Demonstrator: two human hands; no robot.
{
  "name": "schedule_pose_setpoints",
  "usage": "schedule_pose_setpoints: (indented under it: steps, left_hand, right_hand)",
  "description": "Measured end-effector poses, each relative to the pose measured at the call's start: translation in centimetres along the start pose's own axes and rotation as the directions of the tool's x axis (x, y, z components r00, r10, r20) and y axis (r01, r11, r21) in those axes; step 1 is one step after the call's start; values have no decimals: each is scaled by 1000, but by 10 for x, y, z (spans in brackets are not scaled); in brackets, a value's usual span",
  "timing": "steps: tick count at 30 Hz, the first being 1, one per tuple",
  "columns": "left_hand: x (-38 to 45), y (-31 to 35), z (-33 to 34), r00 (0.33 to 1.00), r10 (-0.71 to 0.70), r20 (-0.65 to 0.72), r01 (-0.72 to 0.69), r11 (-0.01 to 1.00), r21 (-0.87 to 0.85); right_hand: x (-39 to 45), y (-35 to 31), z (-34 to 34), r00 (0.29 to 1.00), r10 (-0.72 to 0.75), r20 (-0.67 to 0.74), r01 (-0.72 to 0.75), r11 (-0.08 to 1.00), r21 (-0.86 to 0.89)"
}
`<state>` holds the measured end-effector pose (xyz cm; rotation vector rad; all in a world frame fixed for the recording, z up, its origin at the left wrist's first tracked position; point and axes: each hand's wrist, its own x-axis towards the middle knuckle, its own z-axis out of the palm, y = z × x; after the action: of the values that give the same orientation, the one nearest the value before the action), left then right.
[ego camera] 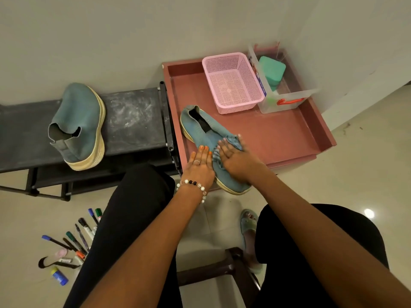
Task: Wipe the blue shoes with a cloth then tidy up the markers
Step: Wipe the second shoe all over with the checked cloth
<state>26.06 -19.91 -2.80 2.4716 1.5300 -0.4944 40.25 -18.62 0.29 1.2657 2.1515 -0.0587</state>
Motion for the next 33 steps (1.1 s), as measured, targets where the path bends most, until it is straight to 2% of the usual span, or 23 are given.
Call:
schedule_pose_setpoints:
  steps: [6,11,18,22,26,33]
  left_hand:
    - [1,-2,0,1000,-2,16,2,1000,-22]
    - [0,1,0,1000,-13,7,13,1000,-5]
    - [-2,7,-3,999,-40,3,40,999,6]
    - [-1,10,-6,997,-66,36,67,997,-25]
    - [-1,12,-8,994,-85,63,88,995,-55]
    - [-1,8,-7,997,-54,46,57,997,-51]
  right_hand:
    - [56,10,-24,995,51,-82,-57,995,-79]
    - [44,11,-19,995,-11,-98,1,995,-101]
    - [-14,4,9,997,-76,30,76,997,4]
    - [-48,-10,19,986,-76,148,62,993,96]
    - [-69,-22,19,976,-75,205,28,975,222]
    - [-35,-18,16,999,29,46,-33,996,78]
